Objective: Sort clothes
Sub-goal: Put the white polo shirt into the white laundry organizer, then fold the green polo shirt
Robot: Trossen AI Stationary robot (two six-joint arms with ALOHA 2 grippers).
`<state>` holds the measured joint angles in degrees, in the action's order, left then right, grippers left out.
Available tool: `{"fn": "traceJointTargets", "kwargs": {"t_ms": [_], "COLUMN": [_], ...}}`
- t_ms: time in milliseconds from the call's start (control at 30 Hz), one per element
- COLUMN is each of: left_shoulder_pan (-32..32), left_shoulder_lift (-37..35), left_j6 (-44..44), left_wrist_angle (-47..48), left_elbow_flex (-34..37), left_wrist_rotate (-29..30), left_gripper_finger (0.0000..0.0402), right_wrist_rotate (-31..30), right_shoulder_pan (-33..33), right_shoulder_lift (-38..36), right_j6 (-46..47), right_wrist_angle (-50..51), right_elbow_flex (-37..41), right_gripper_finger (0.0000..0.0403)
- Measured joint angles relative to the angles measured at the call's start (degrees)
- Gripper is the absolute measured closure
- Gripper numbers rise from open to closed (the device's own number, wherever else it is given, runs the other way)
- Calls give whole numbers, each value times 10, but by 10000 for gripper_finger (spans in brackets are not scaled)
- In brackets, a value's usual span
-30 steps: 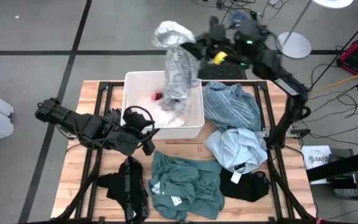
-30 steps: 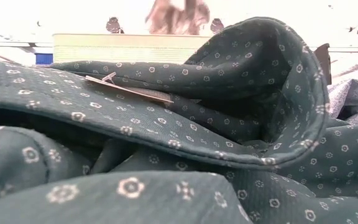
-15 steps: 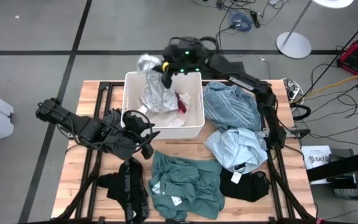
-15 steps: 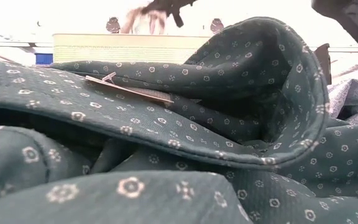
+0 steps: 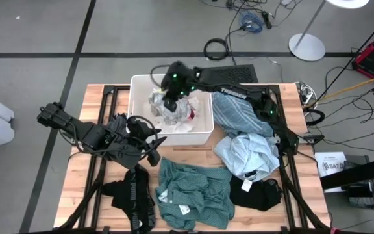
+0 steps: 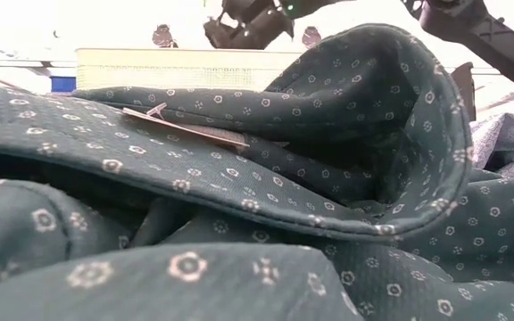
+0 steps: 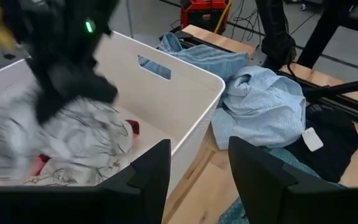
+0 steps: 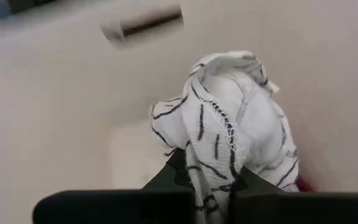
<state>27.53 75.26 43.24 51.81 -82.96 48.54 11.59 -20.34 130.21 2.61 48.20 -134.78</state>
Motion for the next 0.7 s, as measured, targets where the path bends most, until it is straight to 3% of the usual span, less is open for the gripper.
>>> {"fn": "traceJointTargets", "kwargs": {"t_ms": [267,500,567,700], "left_shoulder_pan": [-1,-2,-2,-2], "left_shoulder_lift": [0,0,0,0], "left_j6": [0,0,0,0], "left_wrist_angle": [0,0,0,1], "left_elbow_flex": [0,0,0,0], "left_wrist_rotate": [12,15,18,21], "left_gripper_finger": [230,230,230,230], "right_wrist_rotate": [-38,-35,10,173], "right_shoulder_pan": [11,17,17,17], "right_shoulder_lift": [10,6,3,-21], "right_j6": [-37,-54,-54,-75], "right_wrist_angle": [53,46,31,-3], "right_elbow_flex": [5,-2,-2,-2], "right_gripper_finger": [384,281,249,199]}}
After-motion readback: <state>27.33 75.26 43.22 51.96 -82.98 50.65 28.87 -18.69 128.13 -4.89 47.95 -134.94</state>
